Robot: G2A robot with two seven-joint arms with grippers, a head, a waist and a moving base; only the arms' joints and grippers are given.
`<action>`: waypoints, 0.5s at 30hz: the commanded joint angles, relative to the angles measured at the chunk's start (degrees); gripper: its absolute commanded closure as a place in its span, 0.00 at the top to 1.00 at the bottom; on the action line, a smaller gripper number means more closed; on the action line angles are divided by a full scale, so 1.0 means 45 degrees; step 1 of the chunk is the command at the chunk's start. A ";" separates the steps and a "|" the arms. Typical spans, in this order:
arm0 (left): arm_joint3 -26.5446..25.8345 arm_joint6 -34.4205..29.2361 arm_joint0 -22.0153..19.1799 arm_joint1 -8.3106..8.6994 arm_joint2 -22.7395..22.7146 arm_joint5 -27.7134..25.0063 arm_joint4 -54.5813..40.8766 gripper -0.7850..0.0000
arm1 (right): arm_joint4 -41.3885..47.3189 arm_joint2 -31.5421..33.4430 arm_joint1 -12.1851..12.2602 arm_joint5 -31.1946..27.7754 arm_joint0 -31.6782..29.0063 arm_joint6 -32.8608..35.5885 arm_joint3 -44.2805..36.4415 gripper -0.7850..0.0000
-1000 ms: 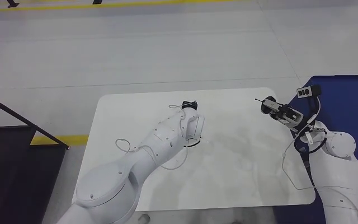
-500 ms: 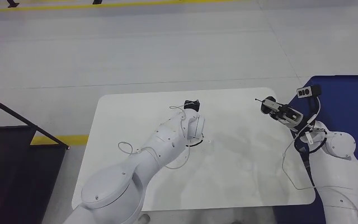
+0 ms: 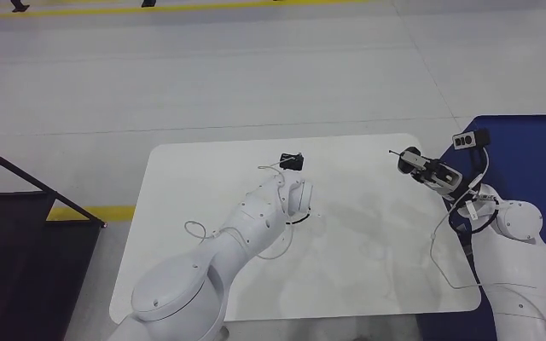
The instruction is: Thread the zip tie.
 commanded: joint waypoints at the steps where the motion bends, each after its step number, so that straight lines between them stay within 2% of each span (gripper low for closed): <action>1: 0.0128 -0.0020 -0.0005 -0.0056 -0.0103 -0.0116 -0.0023 0.11 | 0.0000 0.0000 0.0000 0.0000 0.0000 0.0000 0.0000 0.00; 3: 0.0233 -0.0007 -0.0017 -0.0110 -0.0157 -0.0115 0.0051 0.00 | 0.0000 0.0000 0.0000 0.0000 0.0000 0.0000 0.0000 0.00; 15: 0.0494 -0.0631 -0.0285 -0.0401 -0.0387 -0.0099 0.0596 0.00 | 0.0000 0.0000 0.0000 0.0000 0.0000 0.0000 0.0000 0.00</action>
